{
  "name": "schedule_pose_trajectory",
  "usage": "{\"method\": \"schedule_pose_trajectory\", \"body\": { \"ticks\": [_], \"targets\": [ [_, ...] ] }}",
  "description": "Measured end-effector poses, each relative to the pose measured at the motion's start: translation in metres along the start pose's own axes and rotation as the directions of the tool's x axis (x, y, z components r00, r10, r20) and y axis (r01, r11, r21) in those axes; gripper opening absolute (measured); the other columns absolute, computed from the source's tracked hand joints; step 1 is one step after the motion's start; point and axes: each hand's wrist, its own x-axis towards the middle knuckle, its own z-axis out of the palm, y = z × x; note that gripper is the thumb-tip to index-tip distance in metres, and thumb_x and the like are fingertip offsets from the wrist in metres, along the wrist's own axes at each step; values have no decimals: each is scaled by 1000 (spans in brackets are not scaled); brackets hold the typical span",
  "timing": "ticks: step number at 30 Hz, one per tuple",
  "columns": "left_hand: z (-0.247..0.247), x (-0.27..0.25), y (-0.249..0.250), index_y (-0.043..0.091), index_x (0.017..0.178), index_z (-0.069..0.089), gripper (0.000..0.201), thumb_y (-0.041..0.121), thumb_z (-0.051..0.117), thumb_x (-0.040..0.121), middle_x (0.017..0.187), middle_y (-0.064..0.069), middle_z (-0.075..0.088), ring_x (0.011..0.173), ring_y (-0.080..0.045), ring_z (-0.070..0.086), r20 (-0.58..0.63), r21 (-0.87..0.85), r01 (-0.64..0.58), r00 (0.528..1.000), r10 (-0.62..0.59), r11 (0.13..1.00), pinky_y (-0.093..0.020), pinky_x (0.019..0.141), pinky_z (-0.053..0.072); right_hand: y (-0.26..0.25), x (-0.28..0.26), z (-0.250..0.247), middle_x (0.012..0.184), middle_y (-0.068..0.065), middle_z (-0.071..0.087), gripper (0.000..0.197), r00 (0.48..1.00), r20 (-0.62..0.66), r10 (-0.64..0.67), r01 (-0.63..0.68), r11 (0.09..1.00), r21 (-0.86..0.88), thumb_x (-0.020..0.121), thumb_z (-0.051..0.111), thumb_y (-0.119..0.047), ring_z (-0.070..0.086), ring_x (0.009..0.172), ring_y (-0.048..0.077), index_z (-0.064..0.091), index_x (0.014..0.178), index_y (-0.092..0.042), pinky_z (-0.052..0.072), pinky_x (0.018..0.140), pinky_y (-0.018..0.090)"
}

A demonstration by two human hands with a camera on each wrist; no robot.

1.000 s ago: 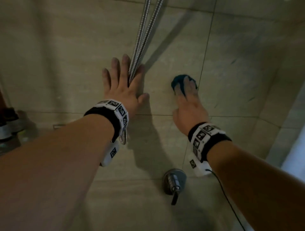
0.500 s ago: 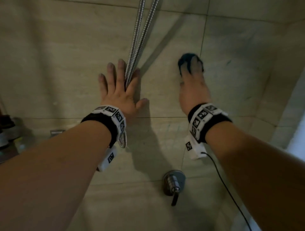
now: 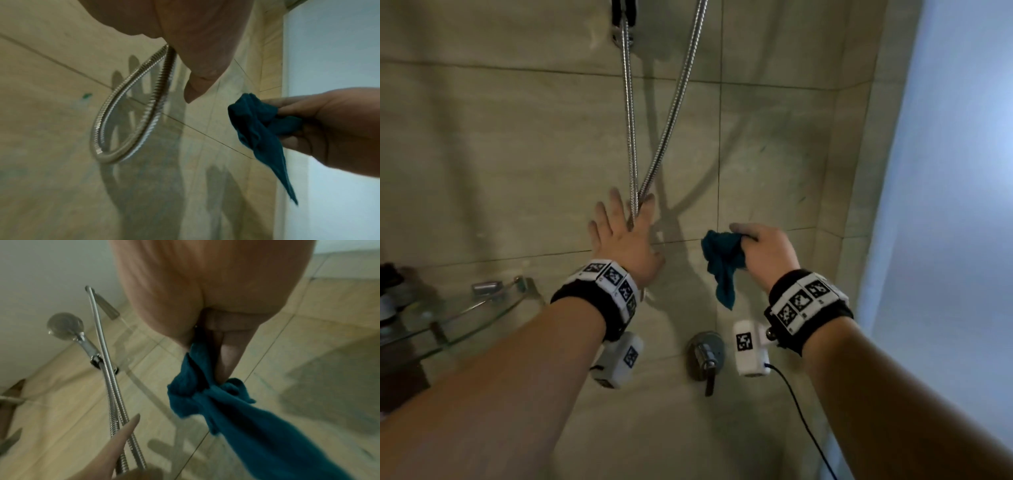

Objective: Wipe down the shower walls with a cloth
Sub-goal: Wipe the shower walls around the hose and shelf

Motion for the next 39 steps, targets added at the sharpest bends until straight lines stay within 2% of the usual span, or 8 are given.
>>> {"method": "schedule_pose_trajectory", "body": {
  "ticks": [5,11,18,24,29,34,36,39],
  "targets": [
    [24,-43,24,53,154,-24,113,38,67,90,164,-9,-40,156,-41,-22,97,-157,-25,994,41,987,-59,128,-1,35,-42,-31,97,1,73,43,986,-99,134,-127,989,76,100,46,-4,72,90,25,76,109,-32,63,84,48],
    [53,-81,56,52,159,-10,95,40,61,97,165,-1,-38,157,-30,-25,151,-369,17,988,42,929,-57,129,1,79,-75,-51,101,3,76,39,962,-134,236,-217,966,141,98,48,-4,74,91,21,77,114,-26,63,84,44],
    [62,-90,99,44,160,11,88,33,65,91,171,-6,-15,159,-29,-11,-161,-408,14,983,-87,913,-60,127,2,117,-62,-84,103,-5,75,38,958,-147,245,-222,963,154,97,49,-14,73,96,17,78,100,-38,62,87,43],
    [66,-75,159,20,142,49,52,22,66,92,144,-4,43,137,-23,40,-396,-503,-229,918,14,833,-48,117,37,124,-28,-117,107,-5,73,39,973,-131,189,-167,972,164,98,50,-12,71,101,16,77,97,-40,62,88,43],
    [88,-61,198,27,125,63,26,38,60,102,115,16,61,104,1,59,-109,-626,-157,988,113,764,-27,88,52,128,-2,-133,108,-12,72,36,992,-66,104,-90,978,188,99,50,-12,68,105,12,77,112,-31,61,90,41],
    [118,-57,210,33,130,62,43,51,73,92,114,19,70,96,4,69,267,-731,99,952,148,675,-29,88,59,129,14,-133,109,-4,75,35,997,25,77,-81,955,284,100,51,-8,73,95,9,79,109,-28,63,80,33],
    [125,-56,209,35,128,62,44,45,79,89,110,18,72,92,2,71,298,-728,138,946,129,672,-31,86,61,129,19,-132,110,1,74,34,996,50,76,-87,946,313,101,51,-5,73,93,10,78,110,-24,61,71,26],
    [131,-46,204,32,112,67,23,33,78,92,102,13,74,89,-5,72,288,-693,156,955,72,704,-39,87,61,131,26,-128,110,6,74,31,989,95,114,-141,921,364,102,51,-5,74,97,18,77,111,-21,62,70,31]
  ]
}}
